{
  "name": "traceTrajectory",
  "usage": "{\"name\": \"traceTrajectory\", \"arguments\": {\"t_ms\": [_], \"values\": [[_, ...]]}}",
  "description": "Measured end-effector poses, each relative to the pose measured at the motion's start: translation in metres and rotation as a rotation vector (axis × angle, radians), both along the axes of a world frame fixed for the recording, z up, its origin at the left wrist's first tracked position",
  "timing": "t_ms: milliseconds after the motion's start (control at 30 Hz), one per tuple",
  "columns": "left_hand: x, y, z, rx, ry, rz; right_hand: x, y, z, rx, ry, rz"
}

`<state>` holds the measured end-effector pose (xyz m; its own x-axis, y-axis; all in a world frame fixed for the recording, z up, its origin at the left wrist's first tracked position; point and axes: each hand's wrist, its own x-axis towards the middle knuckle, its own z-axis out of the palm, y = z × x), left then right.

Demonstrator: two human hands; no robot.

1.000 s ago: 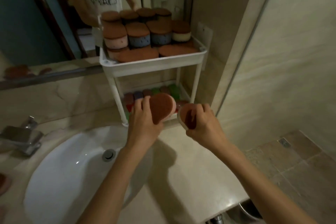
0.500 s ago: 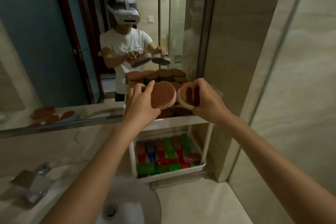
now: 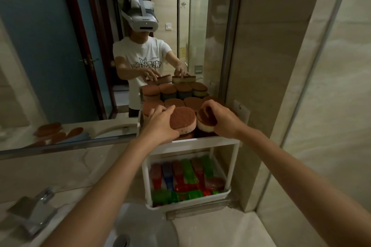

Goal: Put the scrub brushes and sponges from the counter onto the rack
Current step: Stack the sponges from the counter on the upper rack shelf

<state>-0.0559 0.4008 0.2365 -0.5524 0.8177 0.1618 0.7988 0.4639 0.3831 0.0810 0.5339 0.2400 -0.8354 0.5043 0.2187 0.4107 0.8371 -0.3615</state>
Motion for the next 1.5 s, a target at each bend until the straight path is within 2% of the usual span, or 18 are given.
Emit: {"name": "traceTrajectory", "arguments": {"t_ms": [300,467,667,800,900,1267,1400,1500], "values": [[-0.002,-0.002,-0.005,0.037,0.003,-0.021,-0.006,0.007,-0.01,-0.028,0.025,-0.011],[-0.002,-0.004,-0.01,0.028,-0.043,-0.066,-0.004,0.003,-0.01,0.008,-0.029,0.003],[-0.002,-0.021,-0.02,0.344,-0.06,0.092,0.003,0.0,-0.015,0.07,-0.016,-0.024],[-0.003,-0.03,-0.028,0.255,-0.117,0.127,0.002,-0.008,-0.018,0.092,0.0,-0.036],[-0.005,-0.031,-0.034,0.201,-0.109,0.096,-0.002,-0.012,-0.022,0.153,-0.06,0.0],[0.005,-0.027,-0.041,0.221,-0.107,0.097,0.002,-0.017,-0.03,0.252,-0.177,-0.001],[0.009,-0.027,-0.041,0.195,-0.115,0.098,0.003,-0.017,-0.034,0.203,-0.105,-0.002],[0.016,-0.032,-0.037,0.253,-0.118,0.115,0.006,-0.025,-0.038,0.21,0.067,0.014]]}}
